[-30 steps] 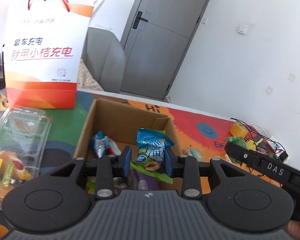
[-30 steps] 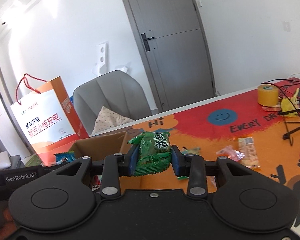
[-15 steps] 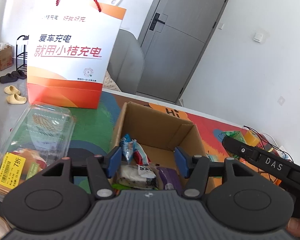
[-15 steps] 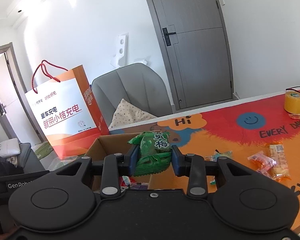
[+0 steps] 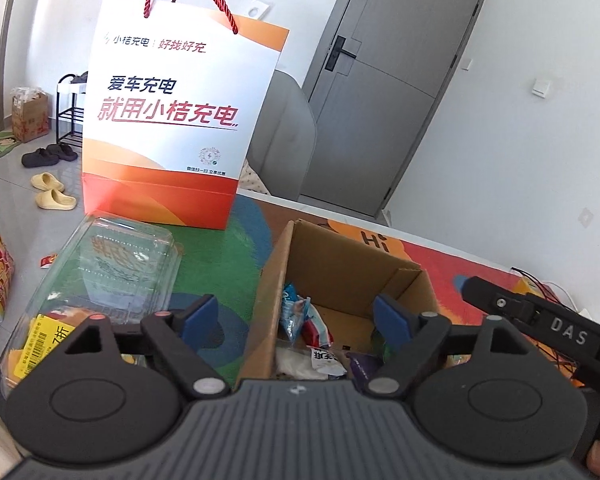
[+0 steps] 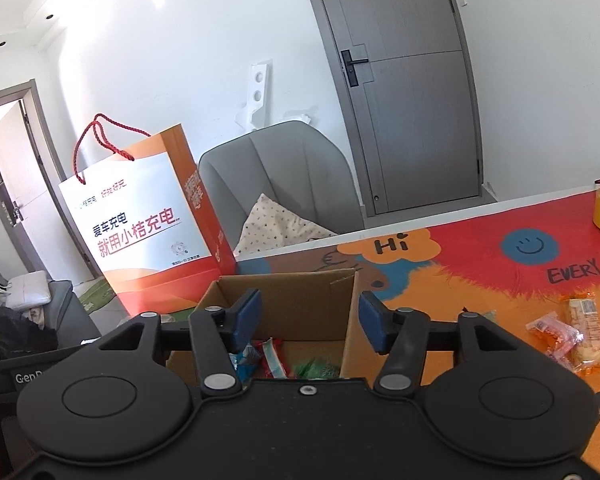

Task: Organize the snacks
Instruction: 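Open both grippers over the box, releasing both packets, then move the left gripper to the purple round packet while the right gripper reaches the bread packet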

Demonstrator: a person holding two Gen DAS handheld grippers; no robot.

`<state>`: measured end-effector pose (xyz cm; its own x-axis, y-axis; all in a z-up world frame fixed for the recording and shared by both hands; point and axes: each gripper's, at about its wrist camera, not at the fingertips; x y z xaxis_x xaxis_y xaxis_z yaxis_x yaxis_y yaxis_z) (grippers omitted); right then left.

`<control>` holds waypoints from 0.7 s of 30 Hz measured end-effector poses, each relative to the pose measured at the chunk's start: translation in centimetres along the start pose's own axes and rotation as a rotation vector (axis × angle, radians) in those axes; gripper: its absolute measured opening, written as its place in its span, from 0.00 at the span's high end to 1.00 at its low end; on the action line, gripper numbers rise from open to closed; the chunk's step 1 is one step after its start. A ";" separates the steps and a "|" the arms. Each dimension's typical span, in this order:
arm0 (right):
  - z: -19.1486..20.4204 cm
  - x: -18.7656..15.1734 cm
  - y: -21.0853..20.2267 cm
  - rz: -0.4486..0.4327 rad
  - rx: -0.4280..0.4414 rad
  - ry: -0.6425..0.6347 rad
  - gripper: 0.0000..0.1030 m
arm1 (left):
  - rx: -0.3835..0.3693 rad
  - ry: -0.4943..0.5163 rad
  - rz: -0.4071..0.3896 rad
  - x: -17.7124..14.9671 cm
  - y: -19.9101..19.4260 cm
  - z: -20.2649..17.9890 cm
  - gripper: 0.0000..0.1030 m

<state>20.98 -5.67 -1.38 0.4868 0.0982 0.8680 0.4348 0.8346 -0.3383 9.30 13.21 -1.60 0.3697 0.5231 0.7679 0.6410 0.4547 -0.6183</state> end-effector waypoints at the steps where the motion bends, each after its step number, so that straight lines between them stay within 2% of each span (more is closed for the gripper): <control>1: -0.3 0.0 -0.2 -0.002 -0.008 0.007 0.43 | 0.006 0.003 -0.001 -0.1 0.0 -0.2 0.15; 6: -1.8 -0.4 -1.9 -0.014 -0.060 0.038 0.34 | 0.008 0.021 0.006 -0.5 0.2 -1.3 0.14; 12: -3.6 -1.4 -4.3 -0.025 -0.123 0.068 0.27 | -0.024 0.053 0.013 -1.2 0.0 -3.3 0.13; 21: -7.0 -2.5 -7.6 -0.039 -0.216 0.131 0.22 | -0.077 0.110 0.016 -2.4 -0.4 -7.2 0.13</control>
<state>21.75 -16.04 -3.50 0.5542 -0.0151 0.8322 0.6006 0.6995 -0.3873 12.95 6.61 -1.95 0.4490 0.4455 0.7745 0.6827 0.3882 -0.6191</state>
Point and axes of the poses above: each gripper's, at about its wrist camera, not at the fingertips, and y roughly the way its jaws point, z to its left, x to its top, and after that the axes turned 14 degrees about x, right-handed
